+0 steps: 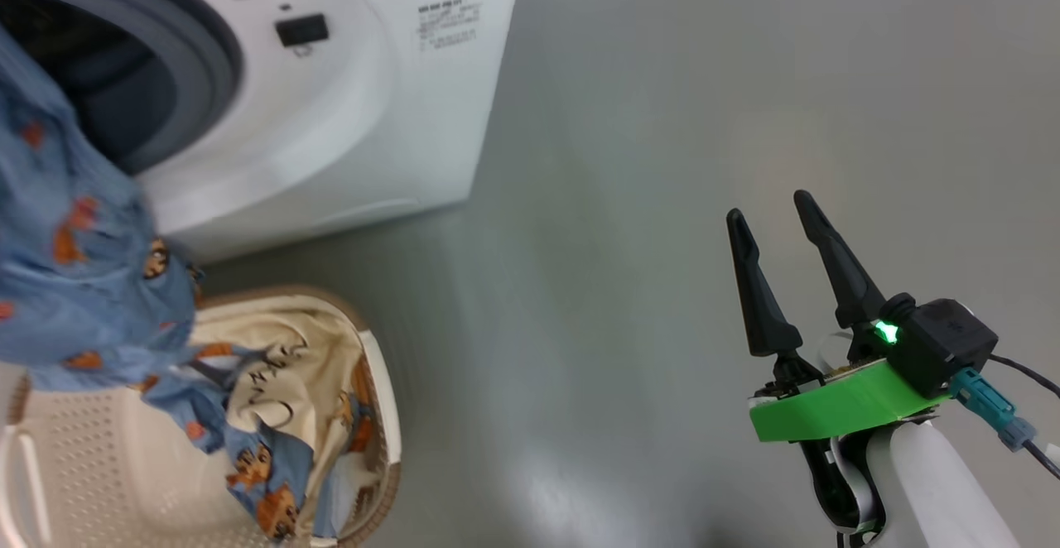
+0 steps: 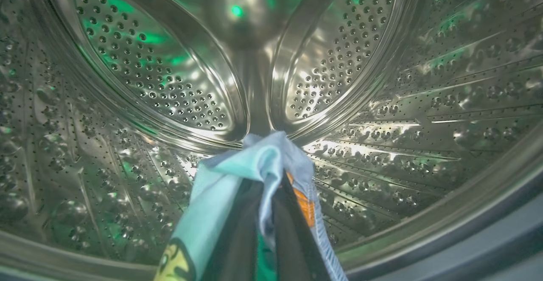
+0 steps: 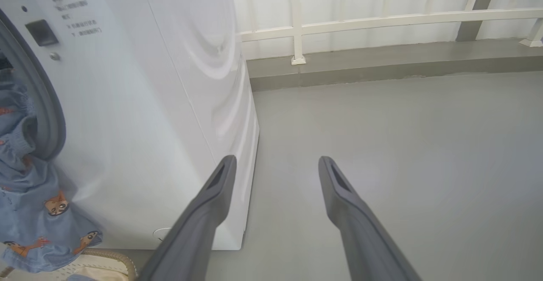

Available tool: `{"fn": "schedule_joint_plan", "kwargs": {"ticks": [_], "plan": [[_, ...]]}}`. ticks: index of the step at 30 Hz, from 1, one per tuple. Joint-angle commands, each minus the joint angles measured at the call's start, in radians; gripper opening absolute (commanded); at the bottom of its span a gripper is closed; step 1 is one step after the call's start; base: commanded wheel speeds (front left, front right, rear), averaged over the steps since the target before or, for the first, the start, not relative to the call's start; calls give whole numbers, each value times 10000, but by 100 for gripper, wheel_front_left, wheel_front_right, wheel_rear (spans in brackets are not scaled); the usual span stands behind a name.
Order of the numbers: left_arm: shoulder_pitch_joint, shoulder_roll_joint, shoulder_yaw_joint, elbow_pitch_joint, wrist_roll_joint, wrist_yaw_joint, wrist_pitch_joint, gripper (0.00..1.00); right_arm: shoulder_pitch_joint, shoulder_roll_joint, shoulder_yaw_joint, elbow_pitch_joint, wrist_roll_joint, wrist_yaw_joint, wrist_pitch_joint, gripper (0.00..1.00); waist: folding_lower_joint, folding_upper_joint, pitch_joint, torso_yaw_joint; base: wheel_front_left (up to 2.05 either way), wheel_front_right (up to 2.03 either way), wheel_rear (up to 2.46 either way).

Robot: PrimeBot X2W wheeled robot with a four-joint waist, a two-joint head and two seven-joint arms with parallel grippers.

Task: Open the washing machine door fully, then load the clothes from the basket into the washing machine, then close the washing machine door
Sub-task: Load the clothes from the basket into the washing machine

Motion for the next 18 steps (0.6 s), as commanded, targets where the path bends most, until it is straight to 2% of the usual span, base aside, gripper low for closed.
{"fn": "schedule_joint_plan", "kwargs": {"ticks": [1, 9, 13, 16, 18], "plan": [[-473, 730, 252, -288, 49, -32, -104, 0, -106, 18, 228, -357, 85, 75, -80, 100, -2, -1, 1178, -383, 0, 0, 0], [-1357, 1122, 802, -1129, 809, -32, -105, 0, -67, 19, 211, -686, 168, 75, -80, 100, -2, -1, 1809, -504, 0, 0, 0], [-1699, 968, 1960, -2615, 1782, -32, -106, 0, -95, 19, 132, -795, 158, 75, -80, 100, -2, -1, 1990, -473, 0, 0, 0], [-1557, 616, 3103, -3611, 2471, -32, -106, 0, -161, 19, 178, -793, 187, 75, -80, 100, -2, -1, 1992, -504, 0, 0, 0], [-1442, 498, 3381, -3809, 2648, -32, -106, 0, -188, 19, 206, -778, 208, 75, -80, 100, -2, -1, 1972, -520, 0, 0, 0]]}}
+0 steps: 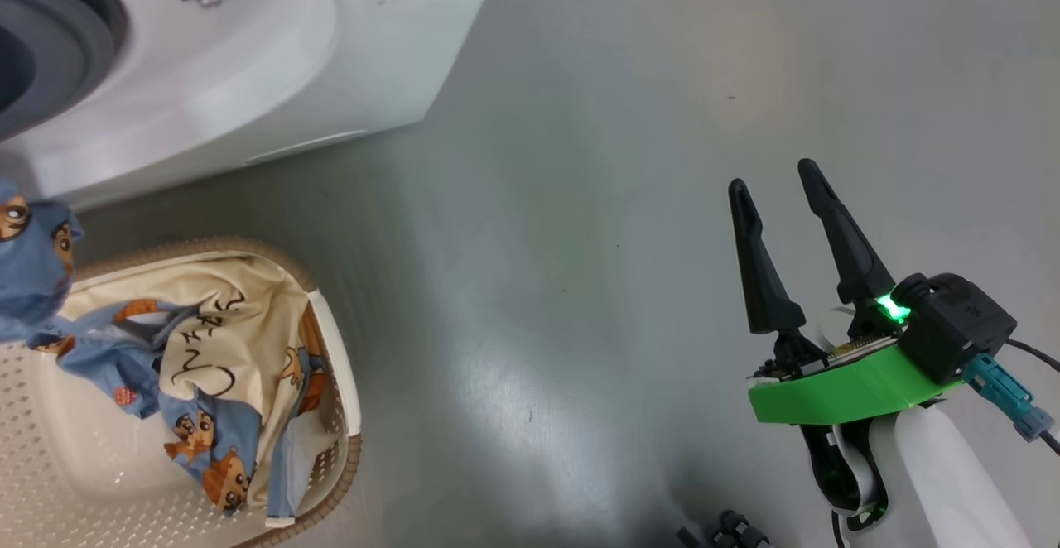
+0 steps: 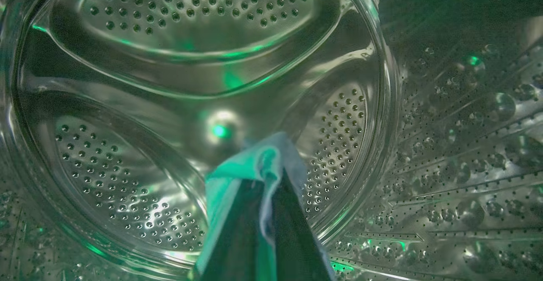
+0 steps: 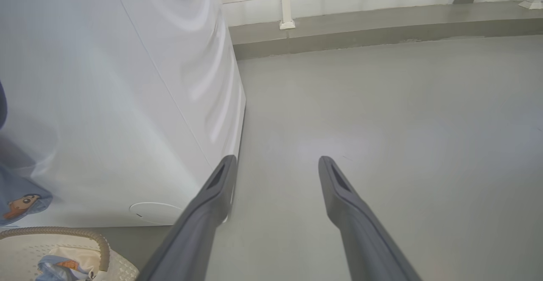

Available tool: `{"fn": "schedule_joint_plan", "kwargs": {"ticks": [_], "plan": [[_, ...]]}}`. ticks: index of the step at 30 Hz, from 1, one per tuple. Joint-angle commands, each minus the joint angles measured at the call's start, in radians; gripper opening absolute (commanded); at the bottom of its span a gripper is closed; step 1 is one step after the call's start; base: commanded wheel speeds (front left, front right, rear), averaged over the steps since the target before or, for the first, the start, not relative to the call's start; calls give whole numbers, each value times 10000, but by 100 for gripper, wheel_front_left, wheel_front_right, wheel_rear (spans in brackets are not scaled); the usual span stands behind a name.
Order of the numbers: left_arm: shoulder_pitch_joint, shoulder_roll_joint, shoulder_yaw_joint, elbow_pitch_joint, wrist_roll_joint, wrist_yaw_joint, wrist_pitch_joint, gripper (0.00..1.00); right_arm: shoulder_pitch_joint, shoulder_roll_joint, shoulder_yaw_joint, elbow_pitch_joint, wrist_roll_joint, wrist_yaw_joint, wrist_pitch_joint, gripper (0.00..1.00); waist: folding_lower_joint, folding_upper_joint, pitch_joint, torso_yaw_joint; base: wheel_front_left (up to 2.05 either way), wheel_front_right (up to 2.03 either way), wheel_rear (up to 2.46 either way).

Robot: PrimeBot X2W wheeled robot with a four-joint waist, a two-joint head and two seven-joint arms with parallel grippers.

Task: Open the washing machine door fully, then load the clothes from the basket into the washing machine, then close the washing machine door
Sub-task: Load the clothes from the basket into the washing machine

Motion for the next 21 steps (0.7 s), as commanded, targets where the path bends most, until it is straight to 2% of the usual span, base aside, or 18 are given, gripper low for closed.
{"fn": "schedule_joint_plan", "kwargs": {"ticks": [1, 4, 5, 6, 7, 11, 15, 18, 21], "plan": [[206, 452, 289, -270, 122, -21, -46, 0, 58, -30, 217, -207, 79, 75, -80, 100, -1, -1, -42, -31, 0, 0, 0], [486, 240, 462, 270, 315, -21, -47, 0, 23, -30, 281, -102, 127, 75, -80, 100, -1, -1, -181, -82, 0, 0, 0], [547, 176, 345, 718, 273, -21, -47, 24, 37, -30, 293, -71, 136, 75, -80, 100, -1, -1, -239, -95, 0, 0, 0], [559, 162, 138, 1181, 273, -21, -47, 65, 51, -30, 305, -43, 147, 75, -80, 100, -1, -1, -289, -110, 0, 0, 0], [553, 146, -146, 1750, 238, -21, 31, 100, 67, -30, 319, -14, 158, 75, -80, 100, -1, -1, -351, -125, 0, 0, 0], [258, 125, -1139, 3466, 21, -21, 1013, 100, 140, -30, 370, 52, 204, 75, -80, 100, -1, -1, -610, -137, 0, 0, 0], [92, 51, -1930, 4458, -217, -21, 2061, 100, 139, -30, 475, 155, 233, 75, -80, 100, -1, -1, -948, -138, 0, 0, 0], [178, -79, -2402, 4843, -615, -21, 2273, 100, 86, -30, 546, 354, 257, 75, -80, 100, -1, -1, -1368, -109, 0, 0, 0], [413, -162, -2712, 4879, -934, -21, 2045, 100, 37, -30, 613, 542, 250, 75, -80, 100, -1, -1, -1685, -46, 0, 0, 0]]}}
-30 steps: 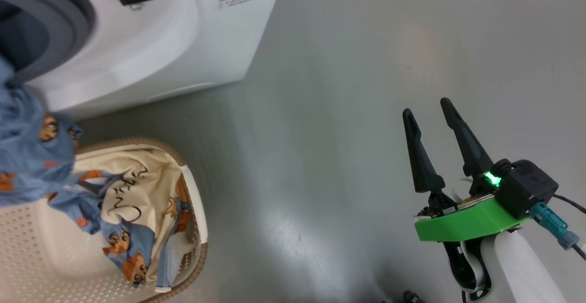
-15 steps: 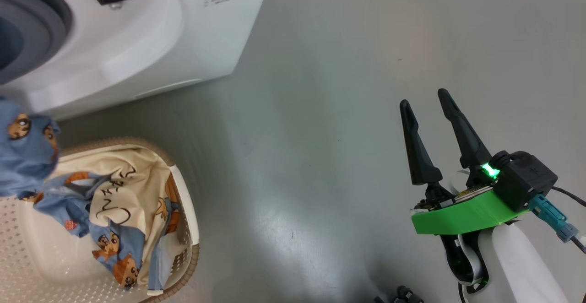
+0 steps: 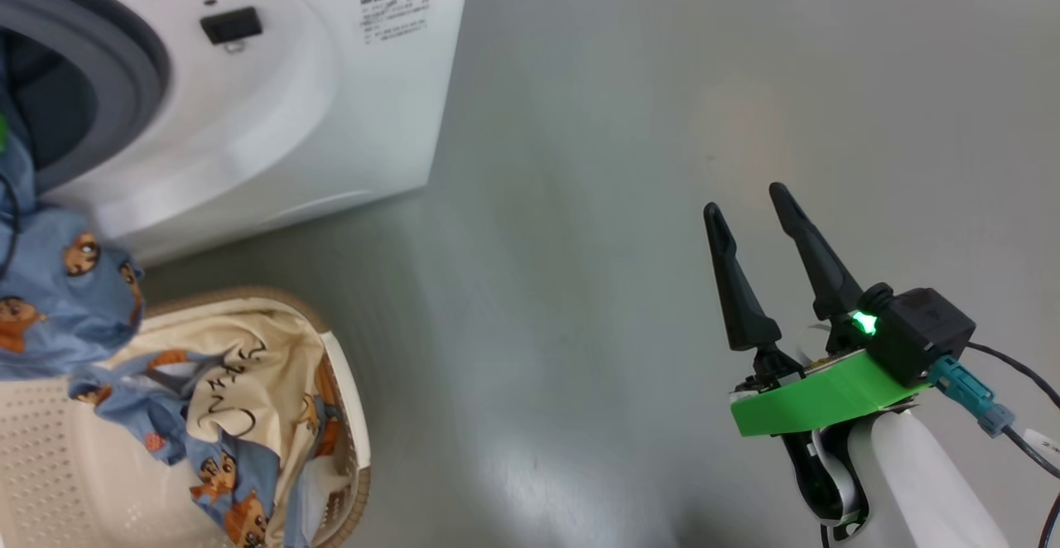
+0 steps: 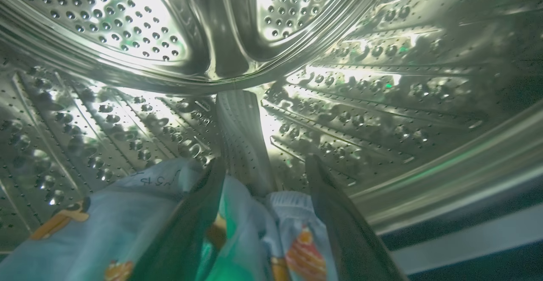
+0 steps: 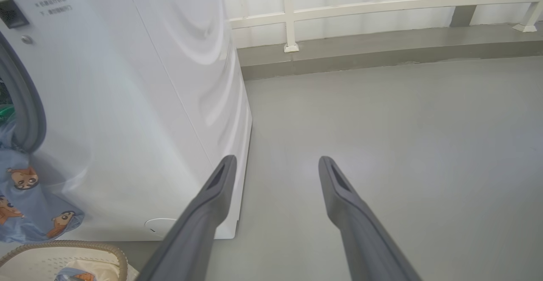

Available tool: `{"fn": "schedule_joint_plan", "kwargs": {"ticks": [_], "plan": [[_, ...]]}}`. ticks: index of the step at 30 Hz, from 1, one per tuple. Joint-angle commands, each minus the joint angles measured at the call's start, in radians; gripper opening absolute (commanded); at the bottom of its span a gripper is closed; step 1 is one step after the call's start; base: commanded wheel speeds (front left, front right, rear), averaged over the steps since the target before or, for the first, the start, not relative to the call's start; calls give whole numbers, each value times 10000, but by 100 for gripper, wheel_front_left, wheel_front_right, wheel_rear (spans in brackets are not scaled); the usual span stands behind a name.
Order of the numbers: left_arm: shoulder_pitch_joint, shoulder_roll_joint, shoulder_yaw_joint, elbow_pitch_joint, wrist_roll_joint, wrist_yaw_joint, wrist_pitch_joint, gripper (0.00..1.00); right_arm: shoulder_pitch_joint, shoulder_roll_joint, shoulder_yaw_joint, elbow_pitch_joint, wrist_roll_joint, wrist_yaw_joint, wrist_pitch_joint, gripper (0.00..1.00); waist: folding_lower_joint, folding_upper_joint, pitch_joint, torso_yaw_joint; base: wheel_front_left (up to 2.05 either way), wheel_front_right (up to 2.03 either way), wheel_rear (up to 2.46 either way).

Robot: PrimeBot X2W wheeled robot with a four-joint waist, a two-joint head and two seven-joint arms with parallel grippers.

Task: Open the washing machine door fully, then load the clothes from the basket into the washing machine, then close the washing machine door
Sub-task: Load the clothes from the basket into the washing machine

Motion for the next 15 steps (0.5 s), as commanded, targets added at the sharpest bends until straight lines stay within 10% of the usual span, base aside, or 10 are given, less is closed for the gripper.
{"fn": "schedule_joint_plan", "kwargs": {"ticks": [1, 15], "plan": [[207, 455, -13, -180, -168, -21, -298, 100, 88, -36, 261, -95, 160, 75, -80, 100, 1, -1, -451, 98, 0, 0, 0], [2194, 191, -1201, -788, -900, -21, -2200, 100, -101, -36, 383, 900, 266, 75, -80, 100, 1, -1, -2483, 842, 0, 0, 0]]}}
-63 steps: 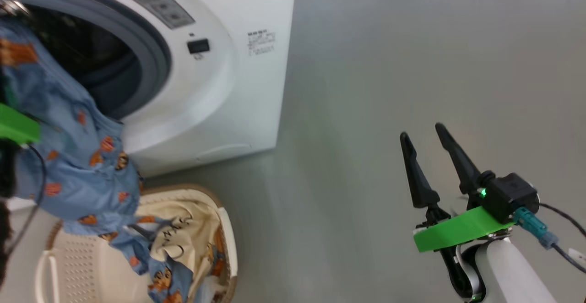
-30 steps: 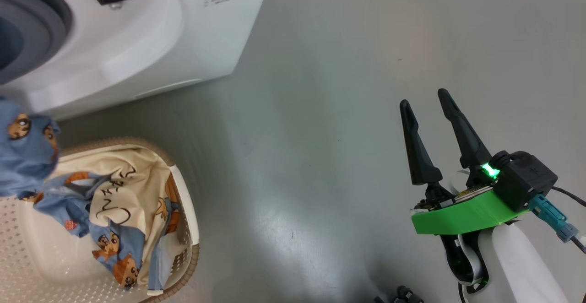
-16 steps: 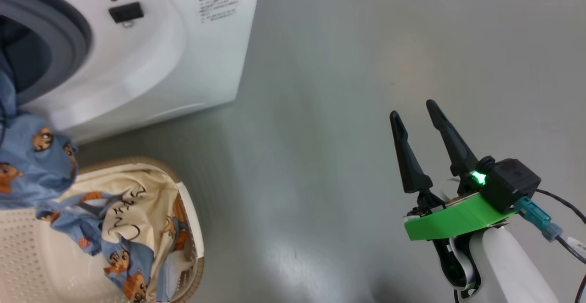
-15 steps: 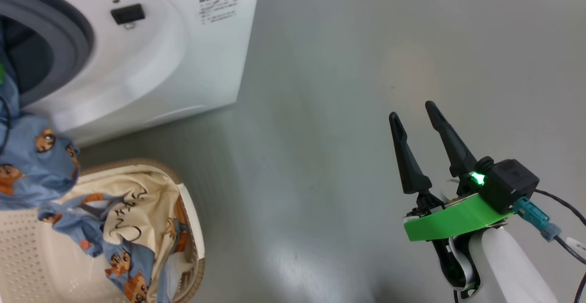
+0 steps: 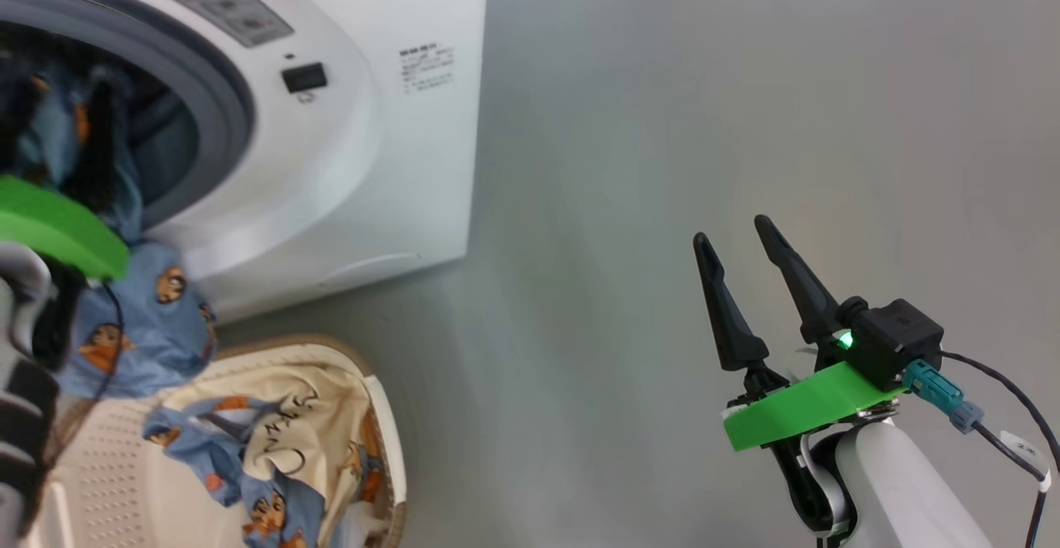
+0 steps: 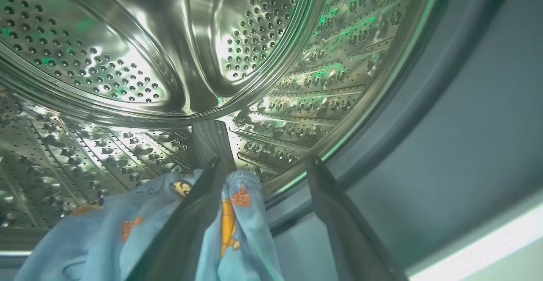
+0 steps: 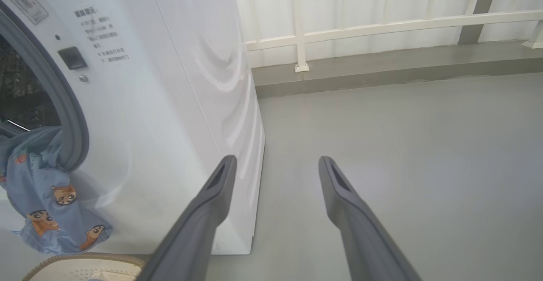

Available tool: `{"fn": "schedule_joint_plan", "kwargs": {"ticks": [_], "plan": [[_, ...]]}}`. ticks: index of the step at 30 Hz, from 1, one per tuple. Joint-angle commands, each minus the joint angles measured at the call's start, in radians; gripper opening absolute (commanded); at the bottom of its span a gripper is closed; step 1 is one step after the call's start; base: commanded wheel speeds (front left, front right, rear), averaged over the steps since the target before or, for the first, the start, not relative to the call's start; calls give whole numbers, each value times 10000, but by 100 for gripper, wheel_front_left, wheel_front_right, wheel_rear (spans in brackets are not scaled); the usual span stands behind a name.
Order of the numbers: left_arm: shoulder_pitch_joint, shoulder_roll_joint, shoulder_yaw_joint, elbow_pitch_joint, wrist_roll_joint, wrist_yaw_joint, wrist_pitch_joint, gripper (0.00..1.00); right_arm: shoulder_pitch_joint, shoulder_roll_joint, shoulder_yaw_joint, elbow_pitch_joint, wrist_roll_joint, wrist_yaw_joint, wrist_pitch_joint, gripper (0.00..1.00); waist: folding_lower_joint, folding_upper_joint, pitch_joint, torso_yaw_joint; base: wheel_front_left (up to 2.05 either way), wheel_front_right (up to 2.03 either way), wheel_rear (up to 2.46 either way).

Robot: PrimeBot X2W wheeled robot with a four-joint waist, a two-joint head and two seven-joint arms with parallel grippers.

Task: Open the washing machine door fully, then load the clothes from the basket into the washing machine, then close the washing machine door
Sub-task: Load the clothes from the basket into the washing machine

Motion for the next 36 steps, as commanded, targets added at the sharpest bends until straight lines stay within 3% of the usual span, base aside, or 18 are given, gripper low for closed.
{"fn": "schedule_joint_plan", "kwargs": {"ticks": [1, 14, 24, 36], "plan": [[290, 443, 294, -417, -50, -21, -125, 100, -85, -30, 174, -61, 131, 75, -80, 100, 2, 0, -919, 499, 0, 0, 0], [3120, -287, 2018, -2367, 1406, 276, -134, 100, 189, -46, -346, 601, 44, 75, -80, 100, 2, 0, -2660, 1371, 0, 0, 0], [5594, -937, 3336, -3794, 2374, 401, -135, 100, 737, -452, -563, 791, 294, 75, -80, 100, 2, 0, -3886, 1828, 0, 0, 0], [7929, -1520, 4678, -5364, 3032, 624, -135, 100, 1219, -752, -597, 774, 522, 75, -80, 100, 2, 0, -4490, 2086, 0, 0, 0]]}}
